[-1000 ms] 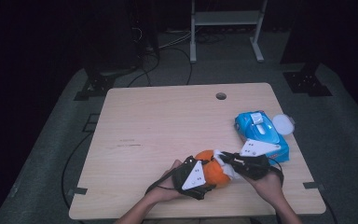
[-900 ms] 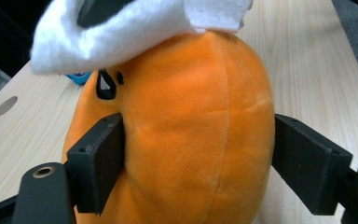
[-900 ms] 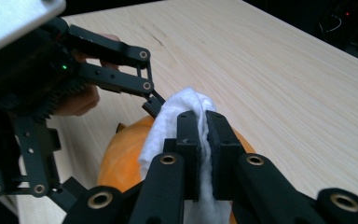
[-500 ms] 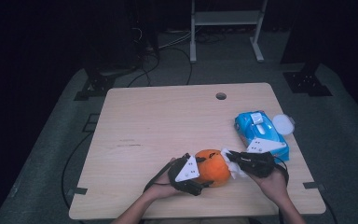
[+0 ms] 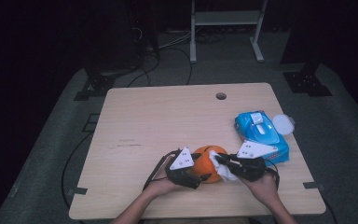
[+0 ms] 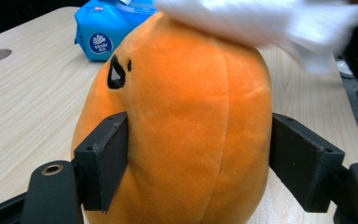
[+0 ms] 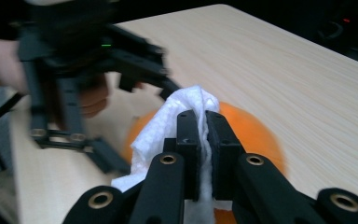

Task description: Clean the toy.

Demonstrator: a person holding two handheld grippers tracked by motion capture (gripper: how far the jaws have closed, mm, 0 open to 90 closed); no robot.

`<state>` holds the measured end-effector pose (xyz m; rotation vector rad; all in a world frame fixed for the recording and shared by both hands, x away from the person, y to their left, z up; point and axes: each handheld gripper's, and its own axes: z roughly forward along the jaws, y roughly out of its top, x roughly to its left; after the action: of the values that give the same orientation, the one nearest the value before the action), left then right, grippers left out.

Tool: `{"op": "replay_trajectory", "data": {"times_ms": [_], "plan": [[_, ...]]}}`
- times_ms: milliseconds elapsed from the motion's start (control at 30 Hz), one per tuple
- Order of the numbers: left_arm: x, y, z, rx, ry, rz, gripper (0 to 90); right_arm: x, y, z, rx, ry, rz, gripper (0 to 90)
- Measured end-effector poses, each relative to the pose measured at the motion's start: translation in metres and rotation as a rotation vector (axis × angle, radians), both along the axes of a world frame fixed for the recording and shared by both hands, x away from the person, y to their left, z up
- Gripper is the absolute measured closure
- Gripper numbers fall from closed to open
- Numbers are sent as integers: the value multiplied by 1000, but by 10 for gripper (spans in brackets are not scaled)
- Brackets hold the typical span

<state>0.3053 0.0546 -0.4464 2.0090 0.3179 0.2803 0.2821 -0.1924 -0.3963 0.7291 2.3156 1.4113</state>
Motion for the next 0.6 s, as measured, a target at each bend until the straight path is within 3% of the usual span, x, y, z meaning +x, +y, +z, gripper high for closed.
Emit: {"op": "replay_trajectory", "data": {"times_ms": [133, 233, 300, 600], "plan": [[1, 2, 0, 7, -9, -16, 243, 8, -15, -3, 3, 6, -65, 838], [1, 4, -1, 6, -6, -19, 243, 17, -27, -12, -8, 44, -120, 838], [2, 5, -1, 1, -2, -21, 244, 20, -31, -19, 9, 81, -122, 838], [4, 11, -2, -3, 13, -85, 243, 29, -30, -21, 45, 122, -103, 836]]}}
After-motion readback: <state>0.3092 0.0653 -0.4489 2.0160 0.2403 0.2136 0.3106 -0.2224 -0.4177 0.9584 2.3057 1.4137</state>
